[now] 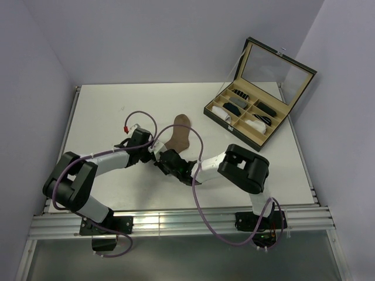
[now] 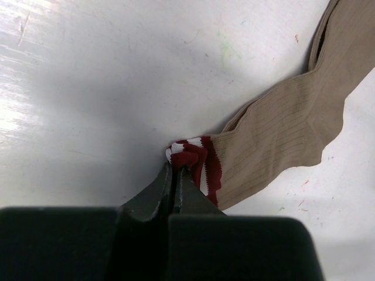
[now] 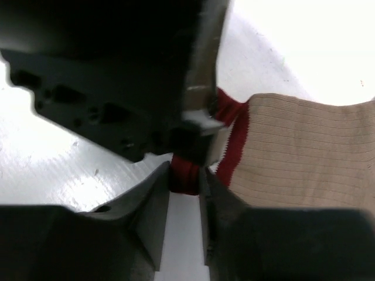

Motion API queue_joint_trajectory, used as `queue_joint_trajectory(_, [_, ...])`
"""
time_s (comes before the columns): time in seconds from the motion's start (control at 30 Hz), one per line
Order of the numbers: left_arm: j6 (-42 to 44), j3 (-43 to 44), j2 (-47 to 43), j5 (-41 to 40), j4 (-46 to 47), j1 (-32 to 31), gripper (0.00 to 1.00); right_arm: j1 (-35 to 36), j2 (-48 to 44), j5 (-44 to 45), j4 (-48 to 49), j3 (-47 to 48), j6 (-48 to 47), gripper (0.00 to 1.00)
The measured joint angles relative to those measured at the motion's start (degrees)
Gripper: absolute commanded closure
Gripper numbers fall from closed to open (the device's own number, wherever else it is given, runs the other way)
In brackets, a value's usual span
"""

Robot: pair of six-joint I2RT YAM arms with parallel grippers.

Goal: Roll the socks
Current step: Roll the sock at the center of the board.

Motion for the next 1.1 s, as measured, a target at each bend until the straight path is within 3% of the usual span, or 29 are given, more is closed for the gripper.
queue_joint_trajectory(0.17, [-0.35, -1.16, -0.96, -0.20, 0.61, 0.13, 1.00, -1.25, 0.33, -1.68, 1.11, 0.11, 2.97, 0.98])
queue_joint_trajectory(0.3, [-1.03, -2.32, -2.01, -0.70, 1.29, 0.22, 0.95, -3.21, -0.09, -5.73, 1.66, -0.59, 6.62, 1.00])
queue_joint_trajectory(0.63, [-5.11, -9.07, -12.81, -2.71, -0.68, 0.04, 0.40, -12.96, -1.11, -26.86, 2.80, -3.08, 21.40, 1.00])
queue_joint_trajectory(0.73, [-6.84, -11.10, -17.33, -3.58, -0.33, 0.04, 0.31, -15.89, -1.11, -32.74, 3.58, -4.02, 26.29, 1.00])
queue_joint_trajectory(0.9, [-8.57, -15.74, -22.27, -3.82, 3.41, 0.04, 0.34, -19.54, 0.13, -41.22, 6.40, -5.60, 36.04, 1.00])
queue_joint_trajectory(1.1, [-9.25, -17.75, -21.24, -2.99, 6.86, 0.04, 0.41, -21.66, 3.67, -47.91, 12.85, -6.67, 46.84, 1.00])
